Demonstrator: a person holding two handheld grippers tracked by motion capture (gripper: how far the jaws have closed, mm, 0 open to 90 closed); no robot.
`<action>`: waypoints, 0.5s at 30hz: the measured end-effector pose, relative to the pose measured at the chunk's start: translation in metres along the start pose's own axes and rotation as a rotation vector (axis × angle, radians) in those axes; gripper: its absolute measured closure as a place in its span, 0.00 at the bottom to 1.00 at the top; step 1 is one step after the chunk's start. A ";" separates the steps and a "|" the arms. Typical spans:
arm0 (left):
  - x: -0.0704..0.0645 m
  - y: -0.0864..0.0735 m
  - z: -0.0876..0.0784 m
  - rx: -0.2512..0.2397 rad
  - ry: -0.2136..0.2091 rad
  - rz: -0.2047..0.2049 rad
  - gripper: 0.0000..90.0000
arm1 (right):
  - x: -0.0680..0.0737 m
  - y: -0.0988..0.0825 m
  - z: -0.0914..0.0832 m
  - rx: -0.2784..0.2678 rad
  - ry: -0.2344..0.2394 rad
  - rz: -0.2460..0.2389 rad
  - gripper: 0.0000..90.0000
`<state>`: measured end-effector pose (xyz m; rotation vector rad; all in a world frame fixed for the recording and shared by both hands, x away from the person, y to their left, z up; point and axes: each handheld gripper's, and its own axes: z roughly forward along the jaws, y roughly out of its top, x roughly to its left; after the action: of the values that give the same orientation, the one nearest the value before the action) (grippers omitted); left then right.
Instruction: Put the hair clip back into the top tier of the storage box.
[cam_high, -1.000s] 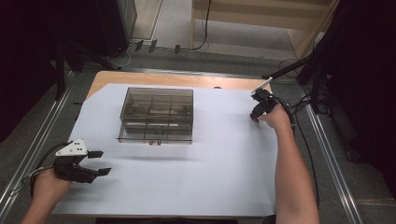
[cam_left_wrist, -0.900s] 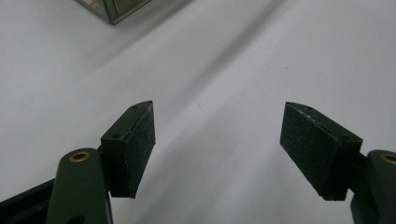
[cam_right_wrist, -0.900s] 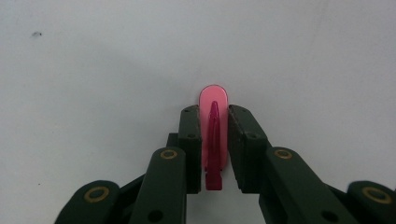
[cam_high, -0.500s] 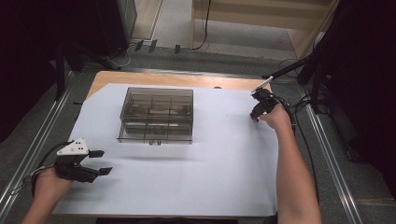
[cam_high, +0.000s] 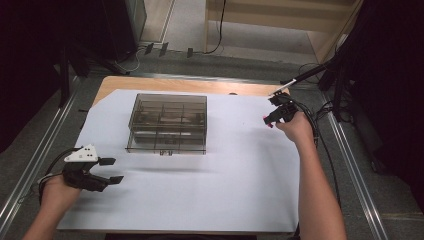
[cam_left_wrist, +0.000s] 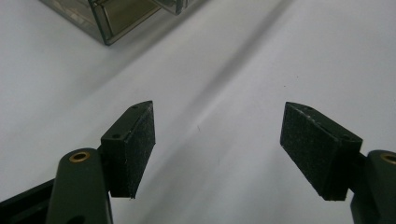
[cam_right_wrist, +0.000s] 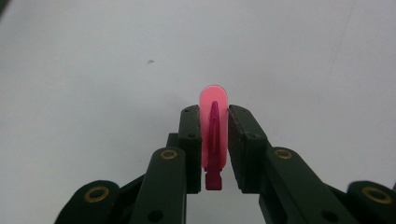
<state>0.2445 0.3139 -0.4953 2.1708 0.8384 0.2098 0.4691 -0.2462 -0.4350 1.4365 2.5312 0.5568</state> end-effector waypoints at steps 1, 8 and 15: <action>0.000 0.001 0.000 -0.004 -0.002 0.001 0.31 | 0.004 -0.002 -0.003 -0.017 -0.002 0.012 0.86; 0.001 0.006 0.004 -0.002 -0.009 0.012 0.31 | 0.026 -0.019 -0.017 -0.108 0.048 0.002 0.86; 0.004 0.009 0.009 0.009 -0.015 0.016 0.31 | 0.046 -0.032 -0.032 -0.177 0.072 -0.037 0.86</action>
<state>0.2554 0.3069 -0.4954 2.1849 0.8154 0.1974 0.4096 -0.2285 -0.4174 1.3283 2.4841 0.8171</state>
